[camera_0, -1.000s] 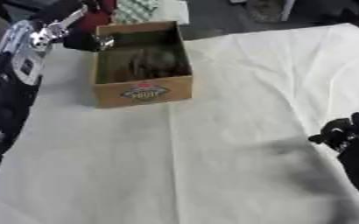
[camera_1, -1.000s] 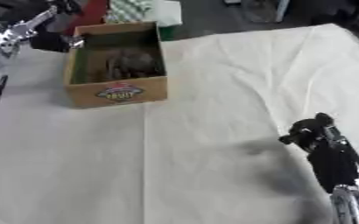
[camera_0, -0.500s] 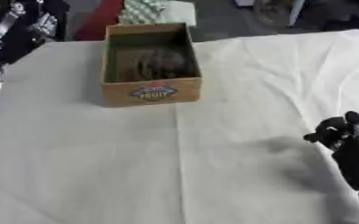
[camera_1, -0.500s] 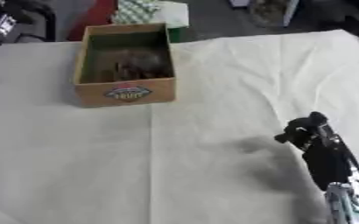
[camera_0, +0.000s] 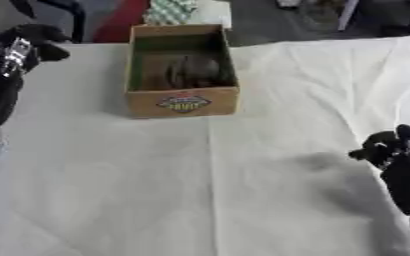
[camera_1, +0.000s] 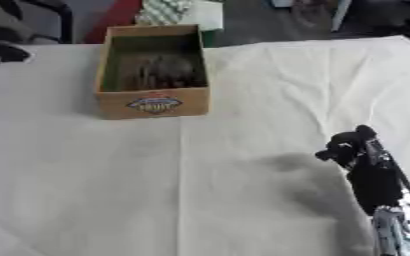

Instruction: Pick up objects on the table and place them in the box.

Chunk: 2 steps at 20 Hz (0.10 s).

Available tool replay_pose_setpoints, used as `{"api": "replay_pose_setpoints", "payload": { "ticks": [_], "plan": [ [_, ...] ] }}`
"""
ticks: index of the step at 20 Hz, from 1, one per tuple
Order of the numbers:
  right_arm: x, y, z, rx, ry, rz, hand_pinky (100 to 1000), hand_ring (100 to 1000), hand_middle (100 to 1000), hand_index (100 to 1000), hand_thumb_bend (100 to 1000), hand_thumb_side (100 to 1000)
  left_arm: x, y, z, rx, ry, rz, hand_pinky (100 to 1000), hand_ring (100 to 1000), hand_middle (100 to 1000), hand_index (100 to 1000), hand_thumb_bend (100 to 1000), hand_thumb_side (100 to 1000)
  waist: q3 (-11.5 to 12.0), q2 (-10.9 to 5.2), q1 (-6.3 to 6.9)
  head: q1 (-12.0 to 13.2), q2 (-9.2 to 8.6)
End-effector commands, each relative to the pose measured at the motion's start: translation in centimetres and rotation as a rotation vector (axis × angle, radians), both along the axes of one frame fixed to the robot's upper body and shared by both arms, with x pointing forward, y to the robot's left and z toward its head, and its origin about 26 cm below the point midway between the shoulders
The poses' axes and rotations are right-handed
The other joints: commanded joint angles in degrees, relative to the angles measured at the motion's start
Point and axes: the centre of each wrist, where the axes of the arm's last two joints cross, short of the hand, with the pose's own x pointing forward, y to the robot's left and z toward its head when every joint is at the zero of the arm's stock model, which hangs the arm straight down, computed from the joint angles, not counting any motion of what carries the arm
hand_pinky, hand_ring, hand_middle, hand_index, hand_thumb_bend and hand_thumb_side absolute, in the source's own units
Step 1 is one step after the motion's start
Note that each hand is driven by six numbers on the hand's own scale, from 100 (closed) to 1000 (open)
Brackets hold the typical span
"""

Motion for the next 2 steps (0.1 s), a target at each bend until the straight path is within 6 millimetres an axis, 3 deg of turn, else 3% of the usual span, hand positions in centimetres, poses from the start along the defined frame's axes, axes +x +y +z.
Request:
{"api": "replay_pose_setpoints", "payload": {
  "ticks": [1, 2],
  "plan": [
    [0.05, -0.71, 0.87, -0.018, -0.024, -0.014, 610, 471, 490, 589, 100, 782, -0.80, -0.20, 0.02, -0.031, 0.003, 0.009, 775, 638, 665, 755, 100, 877, 0.3, -1.12, -0.02, 0.3, 1.07],
    [0.05, -0.71, 0.88, -0.019, -0.024, -0.014, 610, 471, 491, 589, 100, 782, -0.94, -0.23, -0.49, -0.041, 0.023, 0.015, 775, 637, 664, 754, 100, 882, 0.4, -1.20, 0.01, 0.6, 1.40]
  ]
}}
